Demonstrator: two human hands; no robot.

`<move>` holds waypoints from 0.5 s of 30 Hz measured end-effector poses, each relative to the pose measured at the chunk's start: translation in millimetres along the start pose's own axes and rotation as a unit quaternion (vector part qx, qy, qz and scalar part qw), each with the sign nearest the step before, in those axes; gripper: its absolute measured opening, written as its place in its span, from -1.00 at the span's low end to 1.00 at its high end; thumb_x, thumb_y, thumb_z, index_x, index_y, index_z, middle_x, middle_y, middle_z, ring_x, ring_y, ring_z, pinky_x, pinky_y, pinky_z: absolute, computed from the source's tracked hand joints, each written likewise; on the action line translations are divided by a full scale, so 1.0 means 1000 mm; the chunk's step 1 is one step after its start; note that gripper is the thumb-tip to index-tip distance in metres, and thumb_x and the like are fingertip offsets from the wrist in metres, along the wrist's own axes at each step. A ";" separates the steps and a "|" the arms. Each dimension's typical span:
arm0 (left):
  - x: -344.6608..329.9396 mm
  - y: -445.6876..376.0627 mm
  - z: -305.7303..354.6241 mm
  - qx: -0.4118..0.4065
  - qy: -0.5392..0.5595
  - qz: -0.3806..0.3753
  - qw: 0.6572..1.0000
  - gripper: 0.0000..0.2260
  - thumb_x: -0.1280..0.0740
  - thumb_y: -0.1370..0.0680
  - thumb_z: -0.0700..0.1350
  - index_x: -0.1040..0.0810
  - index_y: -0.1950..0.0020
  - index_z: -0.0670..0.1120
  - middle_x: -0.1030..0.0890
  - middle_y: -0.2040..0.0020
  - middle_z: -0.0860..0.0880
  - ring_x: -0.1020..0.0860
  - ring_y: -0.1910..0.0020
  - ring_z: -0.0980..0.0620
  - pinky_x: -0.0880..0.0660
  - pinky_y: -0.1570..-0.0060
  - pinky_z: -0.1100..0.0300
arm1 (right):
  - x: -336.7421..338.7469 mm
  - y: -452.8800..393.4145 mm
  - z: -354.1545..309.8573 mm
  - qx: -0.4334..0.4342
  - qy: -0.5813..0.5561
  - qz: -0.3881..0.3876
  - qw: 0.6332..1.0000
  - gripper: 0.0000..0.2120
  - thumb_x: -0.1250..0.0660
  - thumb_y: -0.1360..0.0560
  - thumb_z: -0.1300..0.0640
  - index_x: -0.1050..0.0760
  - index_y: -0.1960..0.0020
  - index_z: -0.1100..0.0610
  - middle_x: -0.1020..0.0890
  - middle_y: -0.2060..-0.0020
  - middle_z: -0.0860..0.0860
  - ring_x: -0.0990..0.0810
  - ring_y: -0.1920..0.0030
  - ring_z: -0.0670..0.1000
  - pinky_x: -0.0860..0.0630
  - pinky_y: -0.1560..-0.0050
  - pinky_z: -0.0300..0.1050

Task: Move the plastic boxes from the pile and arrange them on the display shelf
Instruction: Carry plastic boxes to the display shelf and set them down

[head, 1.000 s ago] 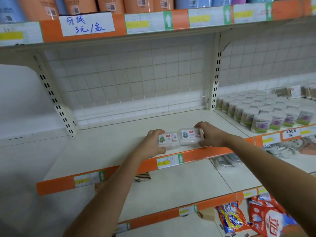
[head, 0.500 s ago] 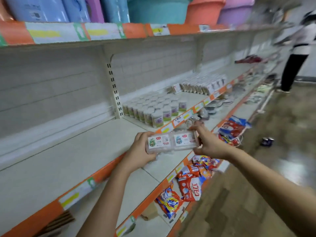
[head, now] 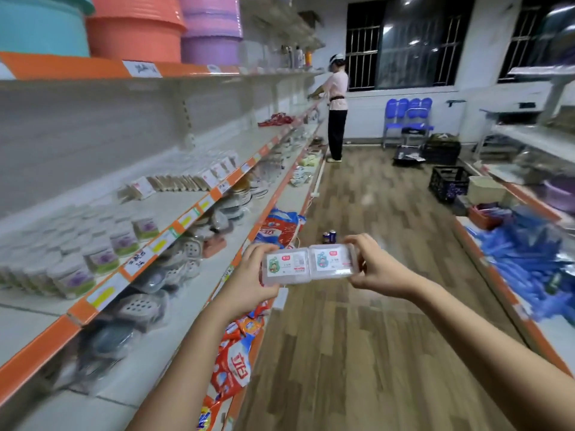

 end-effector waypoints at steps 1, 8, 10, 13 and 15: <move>-0.013 -0.015 0.009 -0.010 0.006 -0.008 1.000 -0.45 -0.40 -0.41 -0.25 -0.33 -0.36 -0.02 -0.30 -0.22 0.11 -0.44 -0.20 0.08 -0.45 -0.16 0.15 | 0.012 0.004 0.016 -0.007 0.003 0.010 1.000 -0.39 -0.40 -0.31 0.36 -0.30 -0.32 0.23 -0.33 -0.10 0.01 -0.35 0.06 -0.33 -0.26 0.07 -0.58; -0.110 -0.118 0.079 -0.088 0.009 -0.072 0.994 -0.46 -0.39 -0.41 -0.27 -0.31 -0.35 -0.06 -0.28 -0.20 0.10 -0.37 -0.22 0.15 -0.30 -0.03 0.52 | 0.098 0.030 0.124 -0.067 0.028 0.075 0.995 -0.42 -0.41 -0.33 0.31 -0.30 -0.30 0.17 -0.36 -0.11 0.01 -0.42 0.11 -0.26 -0.33 0.13 -0.49; -0.140 -0.147 0.096 -0.105 0.018 -0.096 0.990 -0.45 -0.40 -0.41 -0.26 -0.32 -0.35 -0.05 -0.28 -0.22 0.09 -0.35 -0.28 0.14 -0.33 -0.14 0.39 | 0.118 0.040 0.155 -0.088 0.037 0.094 0.991 -0.43 -0.41 -0.35 0.29 -0.30 -0.30 0.15 -0.35 -0.12 -0.01 -0.38 0.03 -0.33 -0.31 0.09 -0.53; -0.180 -0.188 0.121 -0.139 0.026 -0.120 0.983 -0.45 -0.39 -0.40 -0.28 -0.33 -0.35 -0.06 -0.30 -0.21 0.07 -0.32 -0.27 0.15 -0.30 -0.21 0.34 | 0.144 0.052 0.198 -0.124 0.040 0.117 0.985 -0.42 -0.43 -0.37 0.23 -0.28 -0.32 0.12 -0.36 -0.16 -0.01 -0.37 -0.03 -0.27 -0.32 0.02 -0.53; -0.204 -0.214 0.134 -0.153 0.028 -0.136 0.978 -0.46 -0.39 -0.41 -0.28 -0.33 -0.35 -0.05 -0.30 -0.21 0.09 -0.36 -0.16 0.19 -0.35 -0.15 0.37 | 0.158 0.056 0.226 -0.149 0.045 0.129 0.979 -0.42 -0.43 -0.37 0.20 -0.28 -0.33 0.09 -0.36 -0.16 -0.04 -0.38 -0.04 -0.27 -0.32 0.02 -0.53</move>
Point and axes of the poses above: each hand's wrist, its own y-axis away from the middle knuckle, its own x-axis out of the back of the hand, z = x × y, the point moved 7 cm from there along -y, towards the middle knuckle
